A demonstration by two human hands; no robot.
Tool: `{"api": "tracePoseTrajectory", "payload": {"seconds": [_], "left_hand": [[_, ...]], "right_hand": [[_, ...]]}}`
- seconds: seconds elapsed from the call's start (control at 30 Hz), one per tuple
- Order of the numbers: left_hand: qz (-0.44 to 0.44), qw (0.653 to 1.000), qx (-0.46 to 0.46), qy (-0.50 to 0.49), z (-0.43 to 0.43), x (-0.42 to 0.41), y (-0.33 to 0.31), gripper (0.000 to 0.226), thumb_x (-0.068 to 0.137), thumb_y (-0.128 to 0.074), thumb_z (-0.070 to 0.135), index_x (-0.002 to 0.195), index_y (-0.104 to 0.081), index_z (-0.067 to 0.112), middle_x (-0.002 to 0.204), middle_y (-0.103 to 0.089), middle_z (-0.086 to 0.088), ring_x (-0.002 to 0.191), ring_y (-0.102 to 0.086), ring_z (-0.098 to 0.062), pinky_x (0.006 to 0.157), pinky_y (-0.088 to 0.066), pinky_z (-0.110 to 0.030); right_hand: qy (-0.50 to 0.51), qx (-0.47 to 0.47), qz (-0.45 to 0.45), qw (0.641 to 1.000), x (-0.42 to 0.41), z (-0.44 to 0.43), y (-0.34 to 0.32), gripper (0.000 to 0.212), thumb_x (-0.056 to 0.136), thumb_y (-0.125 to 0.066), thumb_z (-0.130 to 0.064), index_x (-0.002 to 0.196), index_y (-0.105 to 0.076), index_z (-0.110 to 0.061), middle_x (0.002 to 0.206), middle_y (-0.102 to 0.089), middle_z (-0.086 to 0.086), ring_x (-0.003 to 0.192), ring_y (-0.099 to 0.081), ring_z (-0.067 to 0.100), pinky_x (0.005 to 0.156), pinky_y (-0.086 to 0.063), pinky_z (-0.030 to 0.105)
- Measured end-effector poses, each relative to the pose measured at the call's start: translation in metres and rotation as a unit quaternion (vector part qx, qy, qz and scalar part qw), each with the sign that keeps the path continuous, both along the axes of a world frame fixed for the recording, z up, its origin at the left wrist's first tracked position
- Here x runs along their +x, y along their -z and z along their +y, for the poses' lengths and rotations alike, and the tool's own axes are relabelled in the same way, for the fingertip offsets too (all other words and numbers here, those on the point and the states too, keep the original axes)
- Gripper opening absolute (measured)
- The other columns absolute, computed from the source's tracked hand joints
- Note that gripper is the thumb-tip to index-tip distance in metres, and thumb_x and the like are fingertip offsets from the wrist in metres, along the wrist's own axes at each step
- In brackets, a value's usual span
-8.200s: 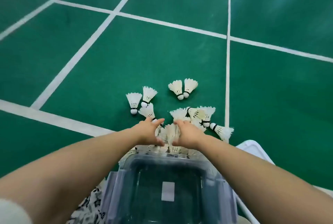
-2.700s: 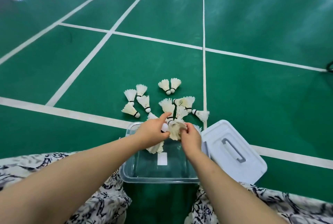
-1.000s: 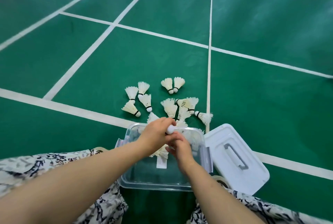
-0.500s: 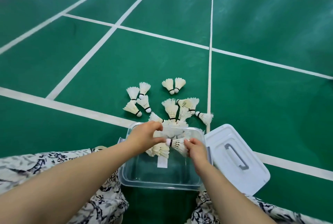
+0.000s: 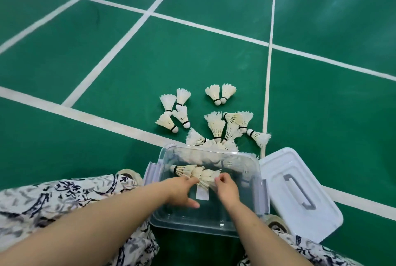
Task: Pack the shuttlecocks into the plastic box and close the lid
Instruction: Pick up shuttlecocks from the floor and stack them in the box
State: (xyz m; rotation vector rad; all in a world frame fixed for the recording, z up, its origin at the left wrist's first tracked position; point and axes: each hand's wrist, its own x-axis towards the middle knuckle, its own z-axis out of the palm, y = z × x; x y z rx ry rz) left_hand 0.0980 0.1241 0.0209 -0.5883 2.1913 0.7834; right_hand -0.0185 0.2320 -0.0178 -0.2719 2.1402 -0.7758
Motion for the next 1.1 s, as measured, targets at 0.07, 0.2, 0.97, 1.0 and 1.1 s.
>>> {"api": "tracePoseTrajectory", "payload": {"seconds": [0.07,0.2,0.97,1.0,1.1], "left_hand": [[-0.008,1.0,0.008,0.0,0.0,-0.002,0.004,0.082,0.086,-0.054,0.053,0.149,-0.01,0.026,0.155,-0.024,-0.013,0.139,-0.031,-0.03,0.116,-0.028,-0.04],[-0.013,1.0,-0.001,0.017,0.0,-0.004,0.008,0.081,0.086,-0.052,0.055,0.15,-0.01,0.028,0.155,-0.022,-0.012,0.139,-0.031,-0.03,0.114,-0.028,-0.039],[0.237,0.945,-0.134,-0.182,-0.067,-0.074,-0.053,0.047,0.089,-0.052,0.028,0.135,-0.039,0.025,0.133,-0.044,-0.005,0.11,-0.055,-0.023,0.095,-0.045,-0.034],[0.206,0.953,-0.131,-0.18,-0.074,-0.076,-0.046,0.052,0.089,-0.053,0.028,0.138,-0.036,0.027,0.136,-0.041,-0.007,0.112,-0.054,-0.023,0.095,-0.044,-0.034],[0.12,0.974,-0.106,-0.158,-0.094,-0.082,-0.023,0.064,0.087,-0.059,0.033,0.142,-0.029,0.03,0.142,-0.035,-0.012,0.119,-0.051,-0.026,0.099,-0.043,-0.034]], "right_hand": [[-0.016,0.005,-0.015,1.0,0.001,-0.001,0.003,0.01,0.096,-0.042,-0.016,0.095,-0.051,-0.012,0.102,-0.059,0.015,0.087,-0.05,0.022,0.075,-0.036,0.028],[-0.04,0.0,-0.016,0.999,0.0,0.001,0.004,0.028,0.097,-0.042,-0.013,0.12,-0.055,-0.005,0.12,-0.062,0.014,0.104,-0.056,0.026,0.079,-0.034,0.023],[-0.027,-0.05,0.231,0.971,-0.073,-0.049,-0.084,0.024,0.09,-0.046,-0.02,0.112,-0.056,-0.023,0.092,-0.063,-0.001,0.078,-0.055,0.022,0.063,-0.039,0.029],[-0.065,-0.019,0.225,0.972,-0.082,-0.054,-0.077,0.029,0.088,-0.047,-0.02,0.116,-0.055,-0.025,0.099,-0.062,0.0,0.081,-0.056,0.022,0.064,-0.04,0.029],[-0.203,0.072,0.213,0.953,-0.106,-0.066,-0.052,0.047,0.082,-0.053,-0.015,0.125,-0.052,-0.034,0.129,-0.05,0.006,0.103,-0.056,0.028,0.082,-0.047,0.032]]}}
